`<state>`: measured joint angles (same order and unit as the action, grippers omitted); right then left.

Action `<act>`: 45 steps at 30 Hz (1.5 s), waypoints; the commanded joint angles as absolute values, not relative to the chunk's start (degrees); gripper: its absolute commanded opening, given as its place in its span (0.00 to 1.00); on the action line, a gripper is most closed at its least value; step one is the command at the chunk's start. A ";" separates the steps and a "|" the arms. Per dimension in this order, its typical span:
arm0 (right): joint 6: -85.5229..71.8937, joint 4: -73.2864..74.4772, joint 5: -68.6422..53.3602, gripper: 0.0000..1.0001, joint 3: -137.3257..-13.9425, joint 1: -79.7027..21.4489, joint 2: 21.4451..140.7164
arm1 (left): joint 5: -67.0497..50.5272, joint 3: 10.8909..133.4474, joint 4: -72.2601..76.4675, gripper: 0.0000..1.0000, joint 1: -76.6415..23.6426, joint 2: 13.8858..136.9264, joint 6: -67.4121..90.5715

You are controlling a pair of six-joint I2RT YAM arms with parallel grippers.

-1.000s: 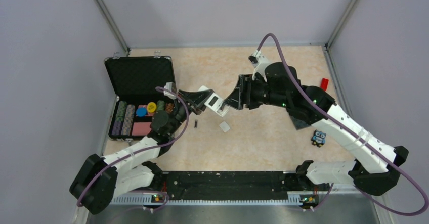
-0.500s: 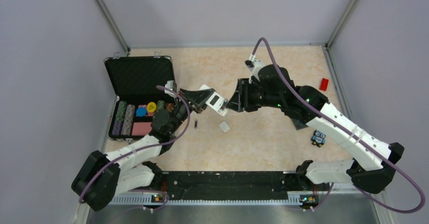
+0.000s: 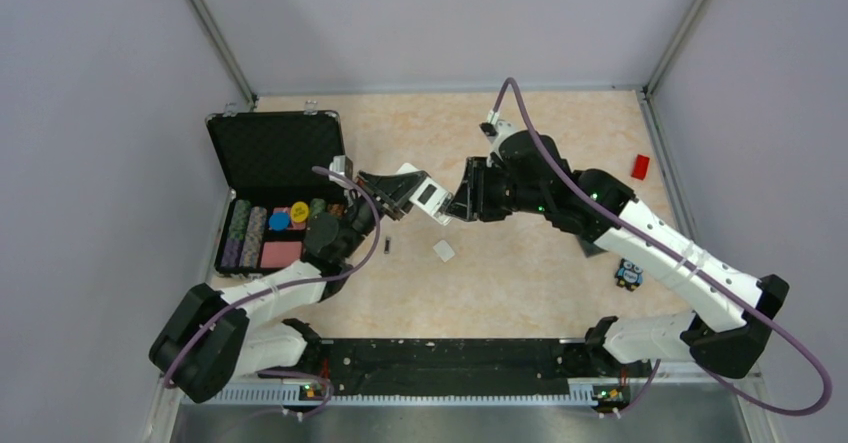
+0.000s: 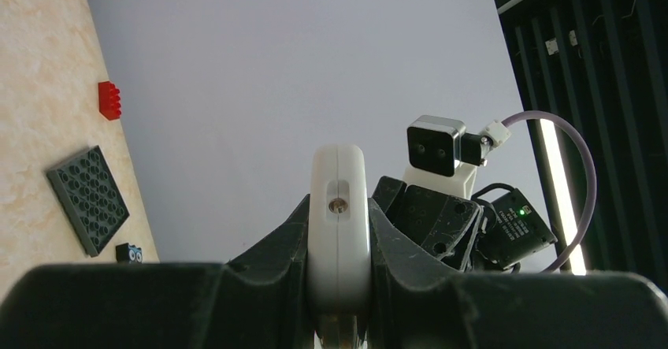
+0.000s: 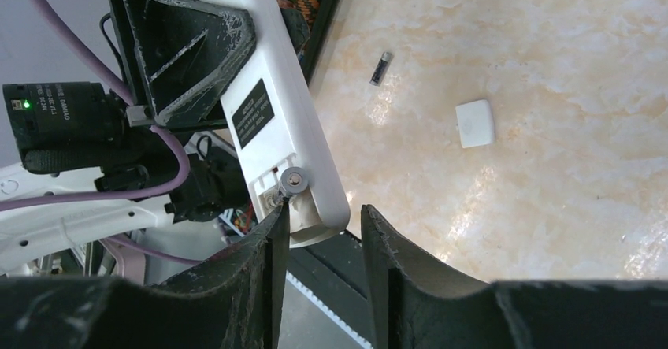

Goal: Load the batteries into the remote control
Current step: Load the battery into the remote control.

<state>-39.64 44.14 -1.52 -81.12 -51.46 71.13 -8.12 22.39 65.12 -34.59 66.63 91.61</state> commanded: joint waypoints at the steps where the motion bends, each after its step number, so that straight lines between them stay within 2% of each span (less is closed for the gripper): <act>1: -41.32 41.75 -1.47 0.37 -80.04 -50.97 71.57 | -8.61 25.26 73.73 0.00 -34.49 67.07 92.45; 13: -43.76 42.36 -0.18 0.36 -80.77 -50.91 69.42 | -7.01 25.43 74.69 0.00 -34.39 68.24 92.27; 23: -45.24 42.92 -0.51 0.46 -81.65 -50.19 68.35 | -6.37 25.14 77.12 0.00 -34.40 69.57 93.75; 31: -47.11 41.83 -1.63 0.47 -82.31 -49.45 66.47 | -6.23 24.79 77.39 0.00 -34.37 69.40 94.45; 45: -57.06 28.31 1.69 0.52 -74.92 -49.21 62.07 | -6.74 24.70 77.34 0.00 -34.43 67.91 95.58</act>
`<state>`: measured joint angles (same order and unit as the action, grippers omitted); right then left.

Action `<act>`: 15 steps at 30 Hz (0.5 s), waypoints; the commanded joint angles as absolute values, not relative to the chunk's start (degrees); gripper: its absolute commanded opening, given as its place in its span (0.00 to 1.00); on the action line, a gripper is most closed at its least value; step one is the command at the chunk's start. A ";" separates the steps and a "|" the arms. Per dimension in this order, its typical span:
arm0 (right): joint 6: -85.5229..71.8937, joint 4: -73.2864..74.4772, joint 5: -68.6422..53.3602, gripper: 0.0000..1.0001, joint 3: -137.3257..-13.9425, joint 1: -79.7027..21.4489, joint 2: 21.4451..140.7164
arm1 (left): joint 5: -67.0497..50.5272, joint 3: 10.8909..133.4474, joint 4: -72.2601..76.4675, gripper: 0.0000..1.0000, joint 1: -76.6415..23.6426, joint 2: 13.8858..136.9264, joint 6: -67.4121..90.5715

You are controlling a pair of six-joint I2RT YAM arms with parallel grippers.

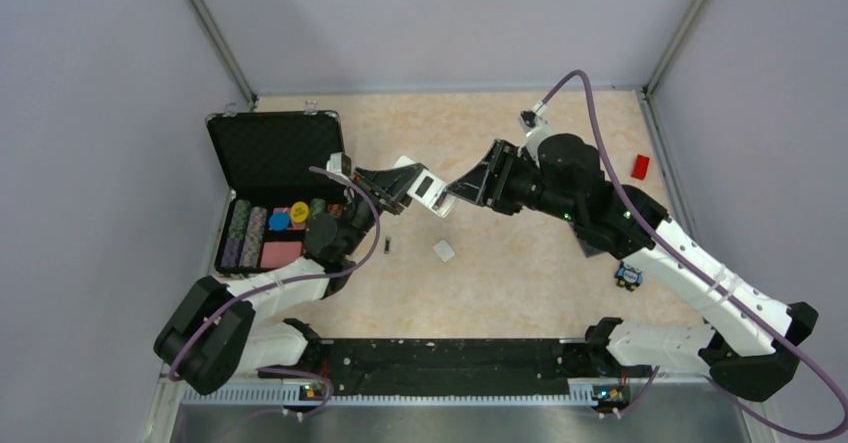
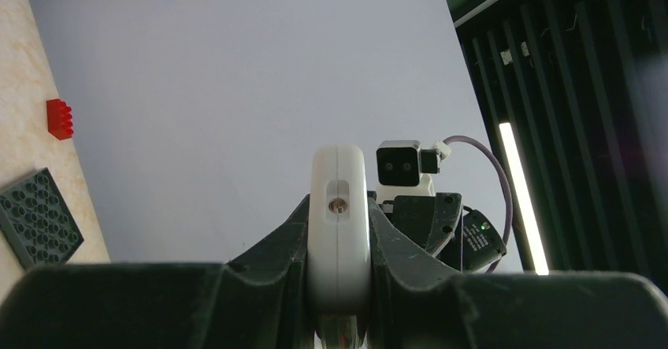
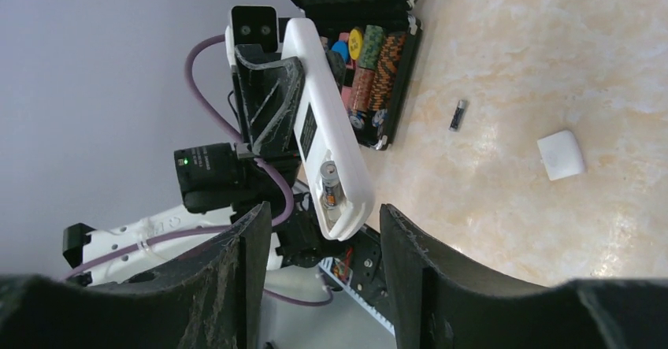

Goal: Load the batteries into the remote control
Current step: Load the battery into the remote control.

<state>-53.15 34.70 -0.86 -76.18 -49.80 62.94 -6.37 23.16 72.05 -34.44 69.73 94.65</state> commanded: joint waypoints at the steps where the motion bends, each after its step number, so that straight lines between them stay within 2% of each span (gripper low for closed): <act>1: -57.45 28.30 2.04 0.52 -74.77 -49.14 62.13 | -6.83 24.70 77.34 0.00 -34.37 67.79 95.55; 9: -60.68 25.36 3.13 0.41 -72.11 -49.16 61.88 | -7.38 24.39 77.45 0.00 -34.48 67.21 95.97; 15: -62.17 22.40 2.23 0.38 -70.72 -49.11 61.99 | -7.81 24.26 77.88 0.00 -34.50 67.45 96.06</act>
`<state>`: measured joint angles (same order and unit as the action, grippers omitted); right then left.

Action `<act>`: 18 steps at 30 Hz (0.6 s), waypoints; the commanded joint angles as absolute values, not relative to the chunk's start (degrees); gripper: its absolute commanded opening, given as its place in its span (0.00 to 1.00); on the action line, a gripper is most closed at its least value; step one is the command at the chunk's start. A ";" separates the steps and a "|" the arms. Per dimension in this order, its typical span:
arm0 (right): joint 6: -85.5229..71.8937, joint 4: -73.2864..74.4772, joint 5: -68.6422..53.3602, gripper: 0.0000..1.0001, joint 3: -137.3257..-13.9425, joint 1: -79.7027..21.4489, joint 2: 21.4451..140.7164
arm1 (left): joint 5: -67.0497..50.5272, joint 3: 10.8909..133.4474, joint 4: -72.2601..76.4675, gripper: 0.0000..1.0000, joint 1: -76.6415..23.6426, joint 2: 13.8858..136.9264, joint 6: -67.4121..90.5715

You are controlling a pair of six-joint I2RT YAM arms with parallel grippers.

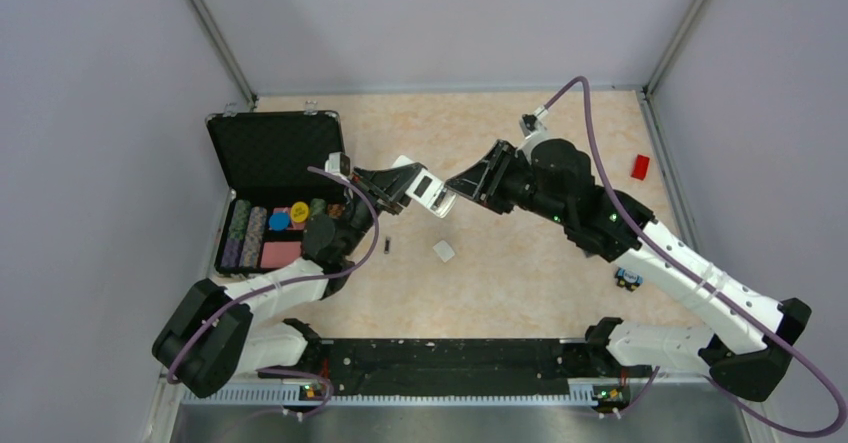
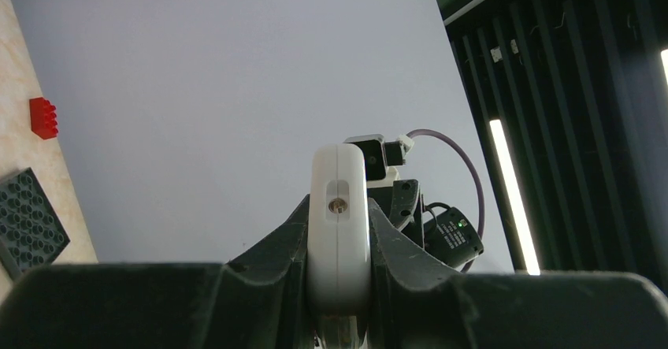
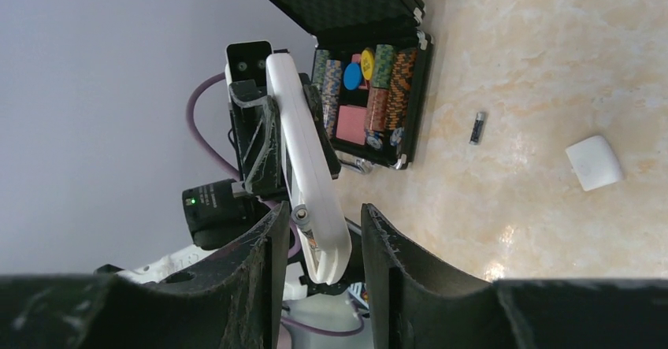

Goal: Load the batteries into the remote control
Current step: Load the battery into the remote control.

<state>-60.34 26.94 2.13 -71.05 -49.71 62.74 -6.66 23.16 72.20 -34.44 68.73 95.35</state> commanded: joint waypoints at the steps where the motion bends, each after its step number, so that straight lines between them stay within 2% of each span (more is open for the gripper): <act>1: -62.46 22.15 2.14 0.37 -70.61 -49.11 61.98 | -7.82 24.26 78.06 0.00 -34.51 67.49 96.13; 18: -63.87 18.10 -1.35 0.28 -66.49 -49.07 61.35 | -6.42 24.52 80.07 0.00 -34.62 67.63 97.82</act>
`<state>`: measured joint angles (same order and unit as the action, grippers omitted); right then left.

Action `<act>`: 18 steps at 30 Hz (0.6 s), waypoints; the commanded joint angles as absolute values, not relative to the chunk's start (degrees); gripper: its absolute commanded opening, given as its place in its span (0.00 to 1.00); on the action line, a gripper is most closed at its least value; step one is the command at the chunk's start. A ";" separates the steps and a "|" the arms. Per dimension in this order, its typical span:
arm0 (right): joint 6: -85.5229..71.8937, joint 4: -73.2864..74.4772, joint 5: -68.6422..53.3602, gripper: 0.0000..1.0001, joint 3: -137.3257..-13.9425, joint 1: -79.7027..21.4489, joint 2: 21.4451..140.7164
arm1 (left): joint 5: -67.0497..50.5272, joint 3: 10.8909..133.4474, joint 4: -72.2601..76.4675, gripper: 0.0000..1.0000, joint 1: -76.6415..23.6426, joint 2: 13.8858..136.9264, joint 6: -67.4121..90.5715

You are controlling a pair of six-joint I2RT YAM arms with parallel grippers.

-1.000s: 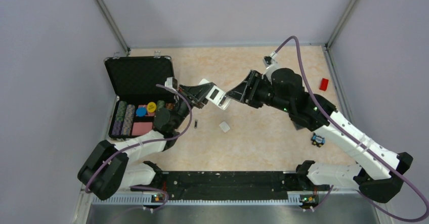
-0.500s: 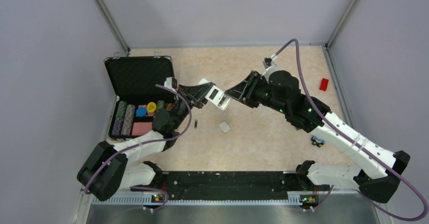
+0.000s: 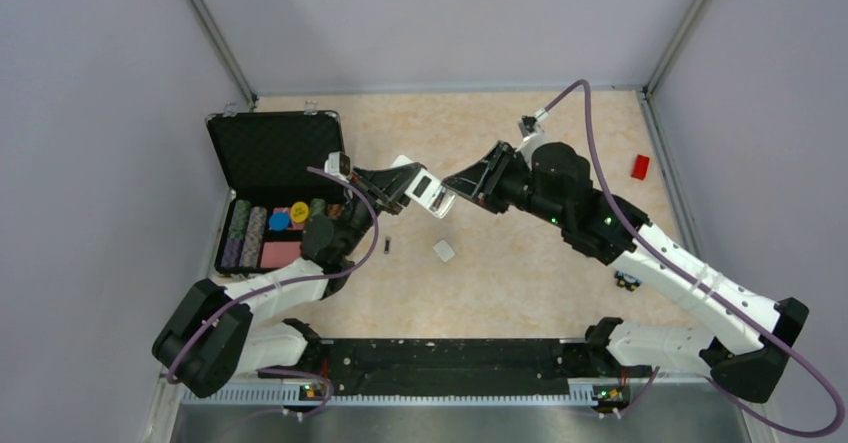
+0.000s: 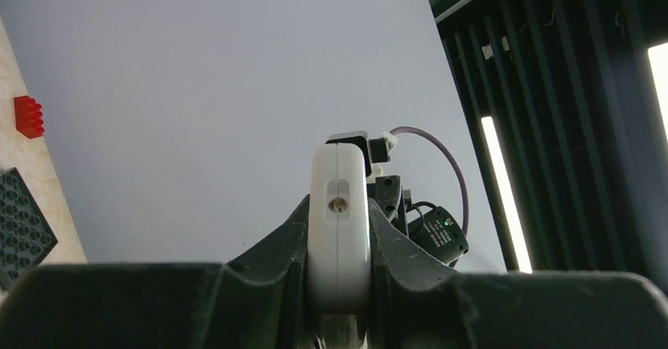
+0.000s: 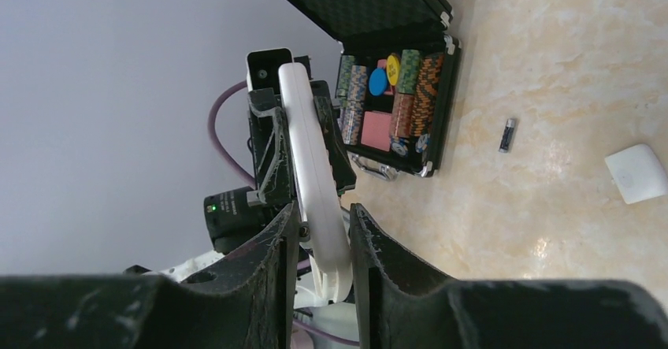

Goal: Load the batteries into the remote control
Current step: Load the battery into the remote control.

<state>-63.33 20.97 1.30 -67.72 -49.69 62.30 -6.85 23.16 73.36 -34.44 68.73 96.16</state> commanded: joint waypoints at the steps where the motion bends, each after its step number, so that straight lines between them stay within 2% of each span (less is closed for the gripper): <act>1: -63.94 17.61 -2.07 0.28 -66.25 -49.09 61.39 | -6.13 24.52 80.45 0.00 -34.55 67.64 98.04; 18: -60.91 15.90 -1.09 0.26 -64.56 -49.65 62.70 | 0.93 25.05 77.67 0.00 -35.11 65.71 103.18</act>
